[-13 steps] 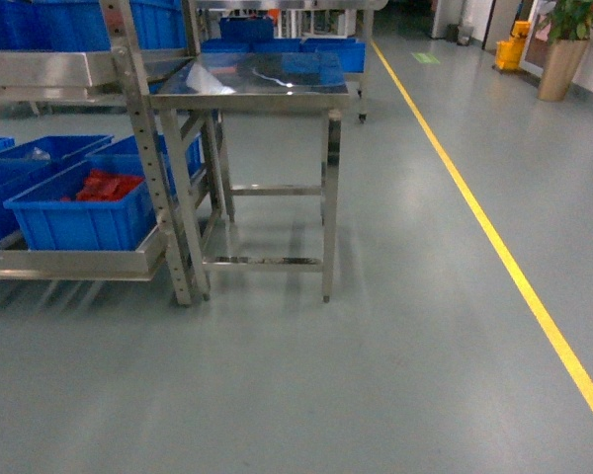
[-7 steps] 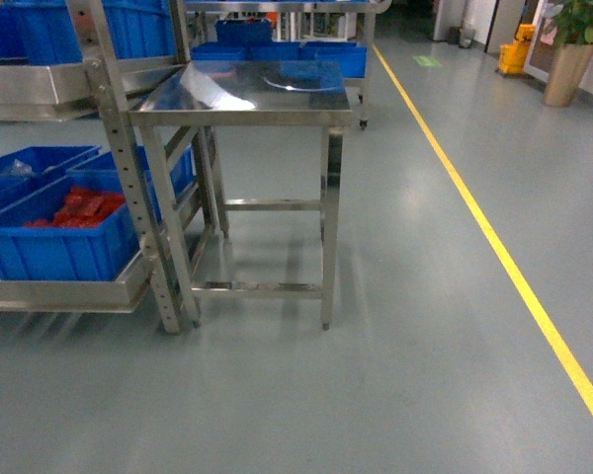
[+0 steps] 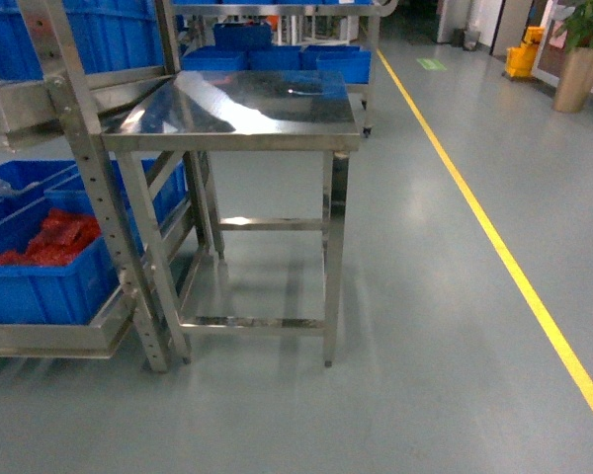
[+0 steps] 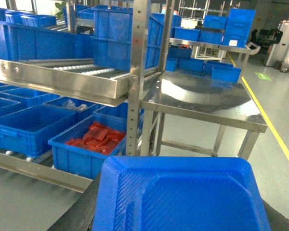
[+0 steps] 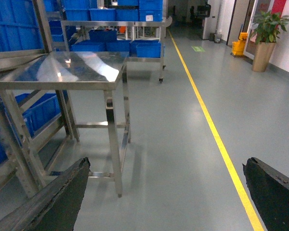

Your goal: Pick blue part to blue bin on bottom shelf

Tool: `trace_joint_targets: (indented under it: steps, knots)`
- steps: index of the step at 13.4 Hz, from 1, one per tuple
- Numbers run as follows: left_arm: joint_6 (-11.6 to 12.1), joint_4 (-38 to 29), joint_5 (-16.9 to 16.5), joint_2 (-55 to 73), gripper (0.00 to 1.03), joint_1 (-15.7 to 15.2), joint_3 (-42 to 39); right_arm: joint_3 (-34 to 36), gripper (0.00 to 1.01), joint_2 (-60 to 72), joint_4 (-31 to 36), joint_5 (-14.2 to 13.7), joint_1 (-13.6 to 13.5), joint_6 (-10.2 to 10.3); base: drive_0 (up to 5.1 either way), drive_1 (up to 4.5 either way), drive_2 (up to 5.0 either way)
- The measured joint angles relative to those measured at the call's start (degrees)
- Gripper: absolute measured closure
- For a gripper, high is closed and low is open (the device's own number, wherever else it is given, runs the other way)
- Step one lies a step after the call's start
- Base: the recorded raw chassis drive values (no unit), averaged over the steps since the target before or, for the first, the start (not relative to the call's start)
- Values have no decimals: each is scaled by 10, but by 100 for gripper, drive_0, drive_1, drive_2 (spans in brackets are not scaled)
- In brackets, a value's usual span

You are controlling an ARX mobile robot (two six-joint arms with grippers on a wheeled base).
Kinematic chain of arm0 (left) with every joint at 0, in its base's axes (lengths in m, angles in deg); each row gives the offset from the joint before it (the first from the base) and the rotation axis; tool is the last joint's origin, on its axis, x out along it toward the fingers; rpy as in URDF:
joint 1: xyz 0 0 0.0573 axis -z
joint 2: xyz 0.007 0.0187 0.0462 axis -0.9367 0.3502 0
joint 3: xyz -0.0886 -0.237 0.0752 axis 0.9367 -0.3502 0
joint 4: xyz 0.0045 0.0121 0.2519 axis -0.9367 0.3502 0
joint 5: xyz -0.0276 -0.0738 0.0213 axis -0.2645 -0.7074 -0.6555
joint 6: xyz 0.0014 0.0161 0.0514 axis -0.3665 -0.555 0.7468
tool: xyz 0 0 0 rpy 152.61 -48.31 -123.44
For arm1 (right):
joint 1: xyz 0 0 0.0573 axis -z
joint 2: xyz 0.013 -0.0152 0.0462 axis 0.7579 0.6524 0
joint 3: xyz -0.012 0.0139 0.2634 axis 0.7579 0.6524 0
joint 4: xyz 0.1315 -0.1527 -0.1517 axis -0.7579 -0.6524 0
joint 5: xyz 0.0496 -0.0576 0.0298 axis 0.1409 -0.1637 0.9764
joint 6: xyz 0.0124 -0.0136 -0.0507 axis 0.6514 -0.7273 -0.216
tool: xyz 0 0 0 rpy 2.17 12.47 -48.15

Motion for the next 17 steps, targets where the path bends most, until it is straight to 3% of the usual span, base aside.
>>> trace_joint_targets:
  steps: [15,17]
  knots:
    - [0,0,0,0,60,0,0,0,3,0,-1,0,0,0,0,421,-422]
    - [0,2,0,1,60,1,0,0,3,0,-2,0,0,0,0,0,0]
